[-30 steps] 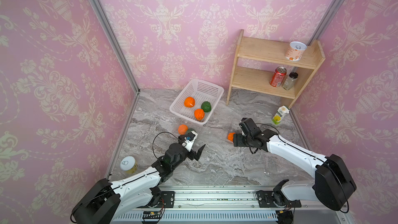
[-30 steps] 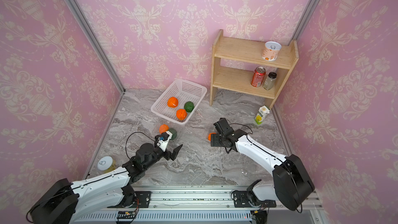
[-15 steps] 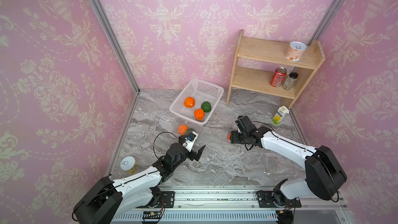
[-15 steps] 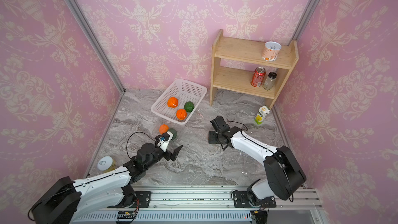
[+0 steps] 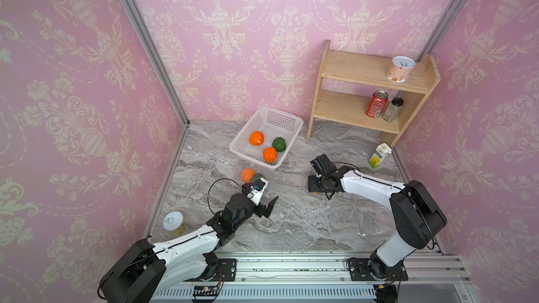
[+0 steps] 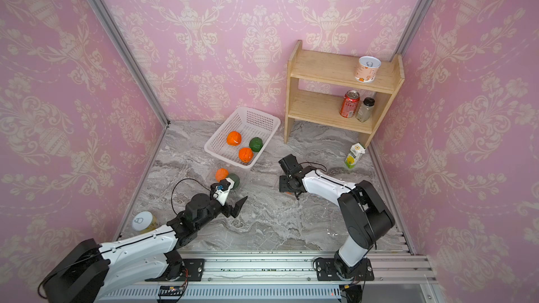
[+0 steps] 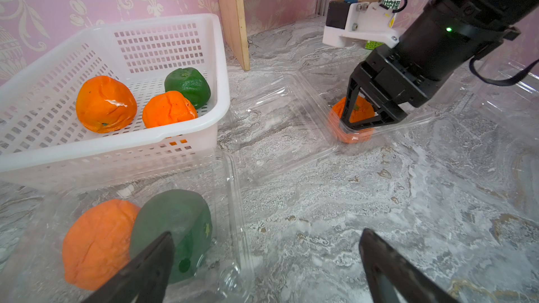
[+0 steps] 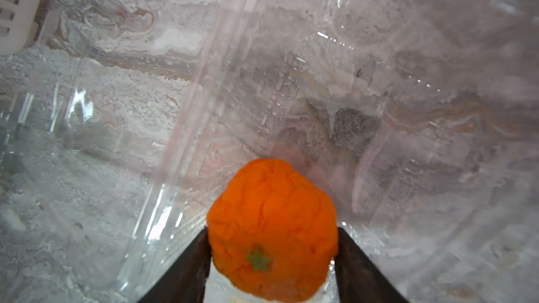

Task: Take oranges out of containers
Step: Pick up the orange from the packing box, then place the orange in the basket.

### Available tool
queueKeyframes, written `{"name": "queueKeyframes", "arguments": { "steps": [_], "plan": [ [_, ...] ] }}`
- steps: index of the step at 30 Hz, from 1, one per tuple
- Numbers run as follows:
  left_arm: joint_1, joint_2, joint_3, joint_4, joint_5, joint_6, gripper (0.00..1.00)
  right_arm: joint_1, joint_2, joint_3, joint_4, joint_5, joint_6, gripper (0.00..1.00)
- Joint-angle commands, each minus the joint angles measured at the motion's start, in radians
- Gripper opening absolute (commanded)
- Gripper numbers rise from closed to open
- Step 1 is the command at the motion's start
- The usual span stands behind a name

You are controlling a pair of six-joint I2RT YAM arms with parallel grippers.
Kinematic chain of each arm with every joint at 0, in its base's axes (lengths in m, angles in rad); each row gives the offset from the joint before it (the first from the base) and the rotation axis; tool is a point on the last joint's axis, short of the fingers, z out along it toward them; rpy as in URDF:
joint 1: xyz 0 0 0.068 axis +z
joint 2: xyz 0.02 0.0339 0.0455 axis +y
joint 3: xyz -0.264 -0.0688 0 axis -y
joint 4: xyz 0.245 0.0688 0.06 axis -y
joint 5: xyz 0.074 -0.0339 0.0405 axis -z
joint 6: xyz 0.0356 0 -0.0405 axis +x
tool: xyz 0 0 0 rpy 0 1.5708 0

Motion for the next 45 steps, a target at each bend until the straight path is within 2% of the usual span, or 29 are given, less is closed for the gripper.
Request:
{"name": "queueKeyframes", "arguments": {
  "steps": [1, 6, 15, 21, 25, 27, 45],
  "plan": [
    [0.008, 0.010, 0.019, -0.018, -0.002, -0.017, 0.99, 0.006, 0.037, 0.034, -0.024, 0.011, 0.020, 0.59],
    [0.007, 0.007, 0.019, -0.020, -0.007, -0.017, 0.99, 0.005, 0.007, 0.028, -0.022, 0.027, 0.030, 0.53],
    [0.008, 0.016, 0.019, -0.016, -0.018, -0.019, 0.99, 0.007, -0.138, 0.049, -0.049, 0.016, 0.042, 0.52],
    [0.008, 0.012, 0.019, -0.019, -0.034, -0.015, 0.99, 0.006, -0.164, 0.101, -0.001, -0.055, 0.064, 0.52],
    [0.009, 0.010, 0.019, -0.017, -0.035, -0.016, 0.99, 0.007, -0.111, 0.175, 0.029, -0.098, 0.064, 0.52],
    [0.008, 0.010, 0.018, -0.018, -0.038, -0.016, 0.99, 0.006, -0.069, 0.264, 0.031, -0.122, 0.091, 0.51],
    [0.007, 0.010, 0.016, -0.008, -0.038, -0.014, 0.99, 0.021, 0.395, 0.805, -0.007, -0.272, 0.124, 0.49]
  ]
}}
